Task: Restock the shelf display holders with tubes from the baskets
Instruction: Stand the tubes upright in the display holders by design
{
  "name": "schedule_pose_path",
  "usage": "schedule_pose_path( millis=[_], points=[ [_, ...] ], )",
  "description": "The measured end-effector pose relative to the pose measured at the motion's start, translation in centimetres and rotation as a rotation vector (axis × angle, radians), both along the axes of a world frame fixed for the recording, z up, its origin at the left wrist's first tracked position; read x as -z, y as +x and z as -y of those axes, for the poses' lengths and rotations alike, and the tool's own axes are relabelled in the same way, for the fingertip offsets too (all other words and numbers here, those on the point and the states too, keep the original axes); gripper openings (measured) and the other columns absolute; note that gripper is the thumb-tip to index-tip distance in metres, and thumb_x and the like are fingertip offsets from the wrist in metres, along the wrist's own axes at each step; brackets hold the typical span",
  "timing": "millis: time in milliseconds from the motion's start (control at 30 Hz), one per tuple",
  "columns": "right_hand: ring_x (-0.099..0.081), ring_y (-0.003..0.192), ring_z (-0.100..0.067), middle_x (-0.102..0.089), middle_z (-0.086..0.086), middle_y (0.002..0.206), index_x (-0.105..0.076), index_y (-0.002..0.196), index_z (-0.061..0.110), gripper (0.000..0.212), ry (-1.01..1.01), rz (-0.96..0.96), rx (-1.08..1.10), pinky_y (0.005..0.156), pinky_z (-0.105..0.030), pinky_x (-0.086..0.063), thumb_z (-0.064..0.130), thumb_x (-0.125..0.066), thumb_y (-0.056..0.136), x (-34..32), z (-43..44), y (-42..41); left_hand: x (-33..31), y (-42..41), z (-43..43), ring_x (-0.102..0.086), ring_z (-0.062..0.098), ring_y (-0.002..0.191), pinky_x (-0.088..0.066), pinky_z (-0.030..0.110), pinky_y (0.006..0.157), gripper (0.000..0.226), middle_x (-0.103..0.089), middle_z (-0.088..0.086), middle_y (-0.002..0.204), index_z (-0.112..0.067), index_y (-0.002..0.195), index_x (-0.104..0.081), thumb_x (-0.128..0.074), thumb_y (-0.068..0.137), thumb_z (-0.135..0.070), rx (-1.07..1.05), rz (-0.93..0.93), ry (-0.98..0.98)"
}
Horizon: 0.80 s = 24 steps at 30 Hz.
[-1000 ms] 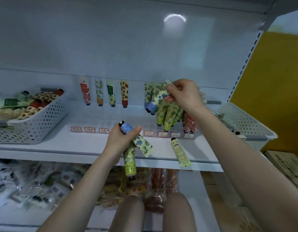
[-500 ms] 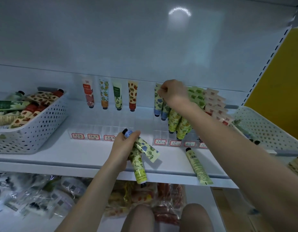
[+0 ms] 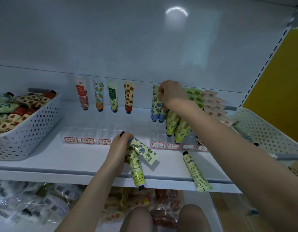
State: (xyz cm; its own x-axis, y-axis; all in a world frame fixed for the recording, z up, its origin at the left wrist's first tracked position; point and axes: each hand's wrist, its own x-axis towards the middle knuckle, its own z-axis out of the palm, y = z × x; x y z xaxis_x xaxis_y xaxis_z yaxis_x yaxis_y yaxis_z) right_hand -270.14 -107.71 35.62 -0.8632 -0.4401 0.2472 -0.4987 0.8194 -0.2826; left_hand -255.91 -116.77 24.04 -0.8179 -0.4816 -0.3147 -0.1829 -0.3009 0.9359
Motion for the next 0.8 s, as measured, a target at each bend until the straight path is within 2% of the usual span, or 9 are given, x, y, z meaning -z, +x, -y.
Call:
schedule_pose_path(
  millis=[67,133,200,300,533,633,800],
  points=[
    [-0.064,0.083,-0.024,-0.065,-0.007,0.095,-0.062,0.098,0.007,0.020,0.057,-0.078,0.010,0.064,-0.027,-0.047,-0.002,-0.047,0.090,-0.16,-0.04,-0.23,-0.13,-0.18,-0.18,-0.055,0.020,0.056,-0.045,0.031,0.059,0.011,-0.056,0.008,0.065,-0.010,0.088,-0.049,-0.045,0.090,-0.019,-0.007,-0.002,-0.011],
    [-0.062,0.085,-0.023,-0.065,-0.007,0.098,-0.063,0.100,0.008,0.020,0.095,-0.112,-0.005,0.063,-0.026,-0.042,-0.001,-0.049,0.089,-0.21,-0.15,-0.60,-0.30,-0.37,-0.38,-0.054,0.020,0.058,-0.045,0.030,0.060,0.010,-0.055,0.008,0.066,-0.011,0.087,-0.050,-0.045,0.091,-0.019,-0.010,-0.006,-0.015],
    [-0.060,0.086,-0.024,-0.065,-0.008,0.101,-0.063,0.101,0.007,0.019,0.116,-0.140,-0.022,0.064,-0.026,-0.041,0.000,-0.050,0.089,-0.24,-0.11,-0.88,-0.37,-0.55,-0.55,-0.055,0.020,0.060,-0.044,0.031,0.061,0.009,-0.055,0.008,0.067,-0.012,0.086,-0.050,-0.045,0.091,-0.018,-0.003,-0.017,-0.020],
    [-0.054,0.077,-0.021,-0.064,-0.008,0.100,-0.064,0.100,0.008,0.020,0.140,-0.175,-0.024,0.061,-0.026,-0.040,-0.002,-0.051,0.088,-0.09,0.03,-1.07,-0.32,-0.73,-0.74,-0.054,0.021,0.061,-0.044,0.031,0.061,0.009,-0.055,0.008,0.067,-0.011,0.086,-0.049,-0.045,0.091,-0.017,0.006,-0.029,-0.014],
    [-0.057,0.078,-0.022,-0.064,-0.007,0.098,-0.064,0.103,0.009,0.023,0.162,-0.212,-0.031,0.060,-0.025,-0.041,-0.004,-0.054,0.086,0.01,0.59,-0.84,-0.50,-0.88,-0.76,-0.056,0.019,0.057,-0.046,0.028,0.058,0.009,-0.056,0.008,0.066,-0.012,0.083,-0.048,-0.046,0.091,-0.015,0.014,-0.051,-0.005],
    [-0.050,0.071,-0.020,-0.064,-0.006,0.094,-0.064,0.099,0.009,0.021,0.168,-0.215,-0.024,0.057,-0.026,-0.039,-0.004,-0.054,0.085,-0.07,0.67,-0.73,-0.73,-0.76,-0.84,-0.059,0.018,0.057,-0.049,0.026,0.055,0.009,-0.059,0.008,0.069,-0.012,0.083,-0.049,-0.047,0.092,-0.015,0.018,-0.072,-0.008],
    [-0.051,0.071,-0.023,-0.054,-0.004,0.080,-0.058,0.086,0.010,0.016,0.154,-0.196,-0.021,0.053,-0.025,-0.035,-0.005,-0.051,0.086,-0.21,0.58,-0.59,-0.99,-0.41,-0.77,-0.064,0.016,0.059,-0.052,0.025,0.052,0.007,-0.064,0.008,0.074,-0.013,0.087,-0.053,-0.054,0.092,-0.017,0.000,-0.107,-0.023]
  ],
)
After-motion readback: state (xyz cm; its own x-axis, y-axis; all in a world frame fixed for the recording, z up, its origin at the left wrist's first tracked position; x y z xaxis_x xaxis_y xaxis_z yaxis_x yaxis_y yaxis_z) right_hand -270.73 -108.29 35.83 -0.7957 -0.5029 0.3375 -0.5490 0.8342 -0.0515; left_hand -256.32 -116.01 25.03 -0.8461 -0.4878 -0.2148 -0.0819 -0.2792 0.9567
